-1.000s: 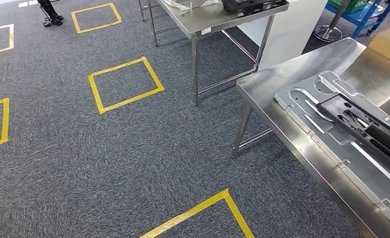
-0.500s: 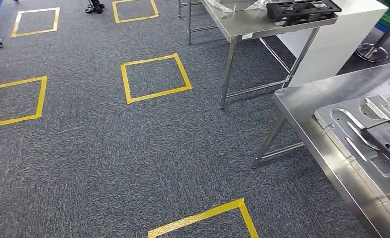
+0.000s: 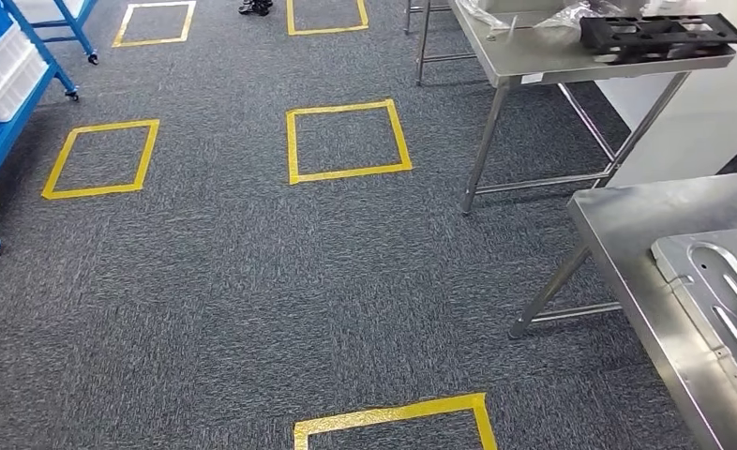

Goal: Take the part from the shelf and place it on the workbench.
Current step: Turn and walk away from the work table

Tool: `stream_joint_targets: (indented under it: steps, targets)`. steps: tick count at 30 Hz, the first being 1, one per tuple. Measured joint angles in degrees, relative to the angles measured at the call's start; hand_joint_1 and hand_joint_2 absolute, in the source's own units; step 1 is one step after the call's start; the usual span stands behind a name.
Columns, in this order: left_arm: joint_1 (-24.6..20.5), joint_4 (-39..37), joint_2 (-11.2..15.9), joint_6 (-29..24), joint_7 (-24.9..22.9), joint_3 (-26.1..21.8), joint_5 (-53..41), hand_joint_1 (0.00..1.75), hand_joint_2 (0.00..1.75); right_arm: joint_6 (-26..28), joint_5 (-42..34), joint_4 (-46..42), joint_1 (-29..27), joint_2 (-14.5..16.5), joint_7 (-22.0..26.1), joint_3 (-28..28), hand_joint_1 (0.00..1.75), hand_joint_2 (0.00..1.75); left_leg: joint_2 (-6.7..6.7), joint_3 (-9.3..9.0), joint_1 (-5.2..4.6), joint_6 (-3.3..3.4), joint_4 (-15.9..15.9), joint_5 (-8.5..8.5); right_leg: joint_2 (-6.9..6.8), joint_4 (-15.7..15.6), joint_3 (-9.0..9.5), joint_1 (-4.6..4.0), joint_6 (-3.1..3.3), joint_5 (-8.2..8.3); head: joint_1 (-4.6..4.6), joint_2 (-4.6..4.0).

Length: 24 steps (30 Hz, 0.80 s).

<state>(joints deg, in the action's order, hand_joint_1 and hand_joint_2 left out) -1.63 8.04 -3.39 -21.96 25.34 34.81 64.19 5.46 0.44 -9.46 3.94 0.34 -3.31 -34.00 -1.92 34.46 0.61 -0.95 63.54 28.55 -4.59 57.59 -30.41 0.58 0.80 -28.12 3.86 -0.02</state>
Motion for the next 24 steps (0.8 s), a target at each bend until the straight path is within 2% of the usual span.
stream_joint_targets:
  steps: [1, 2, 3, 5, 7, 9, 10, 11, 12, 13, 14, 15, 16, 17, 18, 20, 21, 22, 24]
  targets:
    - [-0.1, 0.0, 0.0, -0.2, 0.2, -0.2, 0.2, 0.00, 0.00, -0.1, 0.2, 0.0, 0.2, 0.1, -0.2, -0.1, 0.00, 0.00, -0.94, -1.74, -0.16, 0.29, -3.2, -0.95, -0.53, 0.0, 0.20, -0.10, -0.32, -0.18, 0.00, 0.00]
    - [-0.2, 0.0, 0.0, -0.3, 0.4, -0.4, 0.4, 0.00, 0.00, -0.2, 0.3, 0.0, 0.4, 0.2, -0.3, -0.3, 0.00, 0.00, -1.53, -2.66, -0.33, 0.61, -5.0, -1.28, -1.01, 0.1, 0.36, -0.20, -0.66, -0.35, -0.01, 0.00]
    - [-0.2, 0.0, 0.0, -0.4, 0.5, -0.7, 0.5, 0.00, 0.00, -0.2, 0.4, 0.0, 0.6, 0.2, -0.5, -0.5, 0.00, 0.00, -1.50, -2.77, -0.53, 0.95, -5.5, -1.16, -1.45, 0.1, 0.50, -0.28, -1.01, -0.47, -0.01, 0.00]
    - [0.0, 0.0, -0.1, -0.4, 0.6, -0.9, 0.7, 0.00, 0.00, -0.2, 0.5, -0.1, 1.2, 0.4, -0.9, -0.8, 0.00, 0.00, -0.27, -2.74, -0.55, 1.66, -5.8, -1.40, -1.87, 0.2, 0.83, -0.08, -1.73, -0.72, -0.02, 0.00]
    - [-0.1, 0.0, -0.1, -0.4, 0.7, -1.0, 0.8, 0.00, 0.00, -0.2, 0.5, -0.1, 1.3, 0.5, -1.2, -1.0, 0.00, 0.00, 0.83, -3.03, -0.42, 2.41, -6.3, -1.78, 0.23, 2.4, 0.17, 0.22, -2.27, -2.51, -0.02, 0.00]
    - [-0.3, 0.0, -0.1, -0.4, 0.7, -1.1, 0.7, 0.00, 0.00, -0.1, 0.2, -0.1, 1.0, 0.5, -1.3, -1.0, 0.00, 0.00, 1.96, -3.12, -0.40, 2.85, -6.4, -1.98, 3.17, 9.0, -2.86, 0.32, -2.40, -6.21, -0.02, 0.00]
    - [-0.3, 0.0, -0.1, -0.4, 0.7, -1.1, 0.7, 0.00, 0.00, -0.1, 0.0, -0.1, 0.8, 0.5, -1.2, -1.0, 0.00, 0.00, 2.63, -3.08, -0.49, 2.95, -6.4, -2.00, 3.85, 12.8, -4.79, 0.32, -2.40, -7.76, -0.03, 0.00]
    - [-0.3, 0.0, -0.1, -0.4, 0.7, -1.1, 0.6, 0.00, 0.00, 0.0, -0.1, -0.1, 0.6, 0.5, -1.2, -1.0, 0.00, 0.00, 3.39, -3.10, -0.58, 2.99, -6.4, -2.00, 4.14, 15.4, -6.26, 0.31, -2.38, -8.36, -0.03, 0.00]
    - [-0.3, 0.0, -0.2, -0.4, 0.7, -1.1, 0.6, 0.00, 0.00, 0.0, -0.2, -0.1, 0.4, 0.5, -1.1, -1.0, 0.00, 0.00, 4.21, -3.17, -0.64, 3.00, -6.4, -1.98, 4.29, 16.0, -6.85, 0.29, -2.30, -7.72, -0.03, 0.00]
    - [-0.3, 0.0, -0.2, -0.4, 0.7, -1.1, 0.5, 0.00, 0.00, 0.0, -0.3, -0.1, 0.3, 0.5, -1.0, -1.0, 0.00, 0.00, 5.05, -3.30, -0.67, 2.97, -6.4, -1.95, 4.50, 14.4, -6.44, 0.28, -2.15, -6.02, -0.03, 0.00]
    - [-0.3, 0.0, -0.3, -0.4, 0.7, -1.1, 0.5, 0.00, 0.00, 0.0, -0.4, -0.1, 0.2, 0.4, -0.9, -1.0, 0.00, 0.00, 5.85, -3.45, -0.67, 2.90, -6.3, -1.90, 5.08, 11.0, -5.17, 0.27, -1.95, -3.58, -0.03, 0.00]
    - [-0.3, 0.0, -0.4, -0.4, 0.8, -1.1, 0.4, 0.00, 0.00, 0.0, -0.5, 0.0, 0.1, 0.3, -0.9, -1.0, 0.00, 0.00, 6.57, -3.47, -0.64, 2.80, -6.3, -1.84, 6.51, 7.1, -3.63, 0.28, -1.72, -1.43, -0.03, 0.00]
    - [-0.4, 0.0, -0.4, -0.4, 0.9, -1.1, 0.3, 0.00, 0.00, -0.1, -0.6, 0.0, 0.0, 0.1, -0.8, -1.0, 0.00, 0.00, 7.24, -3.39, -0.66, 2.60, -6.2, -1.76, 7.98, 3.7, -2.39, 0.32, -1.58, 0.04, -0.03, 0.00]
    - [-0.4, 0.0, -0.5, -0.3, 0.9, -1.1, 0.2, 0.00, 0.00, -0.1, -0.8, 0.1, -0.1, -0.1, -0.7, -1.0, 0.00, 0.00, 7.83, -3.20, -0.60, 2.33, -6.1, -1.73, 9.15, 1.5, -1.63, 0.30, -1.48, 0.80, -0.03, 0.00]
    - [-0.4, 0.0, -0.6, -0.2, 0.9, -1.1, 0.0, 0.00, 0.00, -0.1, -1.0, 0.2, -0.1, -0.2, -0.6, -1.0, 0.00, 0.00, 8.40, -2.94, -0.50, 2.01, -6.0, -1.73, 9.81, 0.7, -1.38, 0.22, -1.37, 0.81, -0.03, 0.00]
    - [-0.2, 0.0, -0.6, 0.2, 0.8, -1.0, -0.3, 0.00, 0.00, -0.1, -1.4, 0.2, -0.1, -0.2, -0.5, -1.0, 0.00, 0.00, 9.44, -2.64, -0.29, 1.25, -6.0, -1.75, 8.66, 0.3, -1.18, 0.18, -0.93, 0.88, -0.02, 0.00]
    - [-0.1, 0.0, -0.6, 0.5, 0.7, -1.0, -0.4, 0.00, 0.00, -0.1, -1.6, 0.2, -0.1, -0.2, -0.4, -1.0, 0.00, 0.00, 8.94, -2.38, -0.33, 0.95, -5.4, -1.38, 7.91, 0.0, -0.96, 0.26, -0.56, 0.94, -0.02, 0.00]
    - [-0.1, 0.0, -0.6, 0.7, 0.6, -1.0, -0.5, 0.00, 0.00, -0.1, -1.9, 0.2, -0.2, -0.2, -0.3, -0.9, 0.00, 0.00, 7.77, -1.71, -0.42, 0.70, -4.0, -0.49, 7.07, -0.4, -0.74, 0.36, -0.17, 1.03, -0.02, 0.00]
    - [-0.3, 0.0, -0.6, 1.1, 0.2, -0.9, -0.9, 0.00, 0.00, 0.0, -2.3, 0.2, -0.4, -0.3, -0.2, -0.8, 0.00, 0.00, 4.48, 1.24, -0.44, 0.32, 2.0, 2.71, 5.40, -0.7, -0.44, 0.25, 0.42, 0.99, -0.01, 0.00]
